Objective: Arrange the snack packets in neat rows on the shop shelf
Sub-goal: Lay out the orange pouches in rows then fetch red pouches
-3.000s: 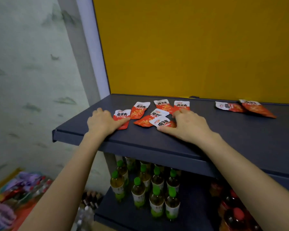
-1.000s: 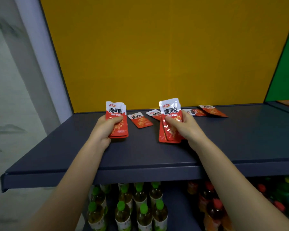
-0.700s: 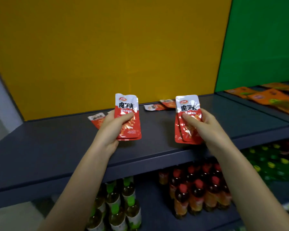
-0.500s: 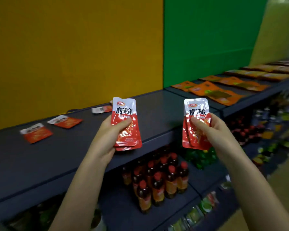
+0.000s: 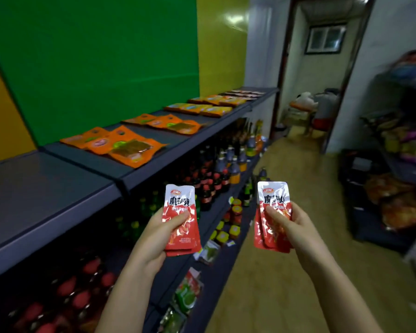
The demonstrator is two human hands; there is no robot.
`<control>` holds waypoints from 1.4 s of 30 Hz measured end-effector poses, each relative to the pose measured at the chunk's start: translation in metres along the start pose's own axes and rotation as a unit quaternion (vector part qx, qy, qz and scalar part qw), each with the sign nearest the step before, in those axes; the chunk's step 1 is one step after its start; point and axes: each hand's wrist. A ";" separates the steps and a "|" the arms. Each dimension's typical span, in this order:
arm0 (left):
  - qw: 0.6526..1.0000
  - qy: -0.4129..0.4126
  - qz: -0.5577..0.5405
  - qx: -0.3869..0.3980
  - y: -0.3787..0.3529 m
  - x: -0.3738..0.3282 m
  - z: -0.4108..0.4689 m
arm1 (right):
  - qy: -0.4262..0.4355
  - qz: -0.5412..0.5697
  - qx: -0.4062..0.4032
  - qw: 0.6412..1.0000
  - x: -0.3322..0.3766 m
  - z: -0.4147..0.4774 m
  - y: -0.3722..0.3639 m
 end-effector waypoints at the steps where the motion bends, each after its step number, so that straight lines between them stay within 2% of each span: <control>1: 1.000 0.009 0.008 0.014 -0.016 0.005 0.011 | -0.004 0.002 -0.016 1.000 -0.003 0.007 0.014; 5: 0.998 0.033 0.030 0.052 -0.067 0.023 0.058 | -0.018 0.001 -0.075 0.997 -0.018 0.039 0.062; 11: 0.994 0.071 0.040 0.067 -0.127 0.048 0.143 | -0.030 -0.021 -0.129 0.991 -0.038 0.116 0.109; 22: 0.991 0.039 0.045 0.117 -0.247 0.011 0.359 | -0.002 -0.032 -0.152 0.988 -0.014 0.347 0.130; 29: 0.989 0.058 0.050 0.126 -0.326 0.016 0.468 | -0.018 -0.026 -0.176 0.984 -0.020 0.459 0.168; 36: 0.991 0.078 0.045 0.099 -0.419 0.050 0.577 | -0.045 -0.031 -0.155 0.986 -0.043 0.594 0.221; 42: 0.996 0.056 0.028 0.064 -0.518 0.038 0.678 | -0.033 -0.059 -0.106 0.992 -0.030 0.735 0.270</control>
Point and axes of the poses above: each hand's wrist, its own z-axis towards the middle knuckle, its own y-axis out of the back of the hand, x = y × z, and after that the axes turned 4 degrees about -x, right-handed
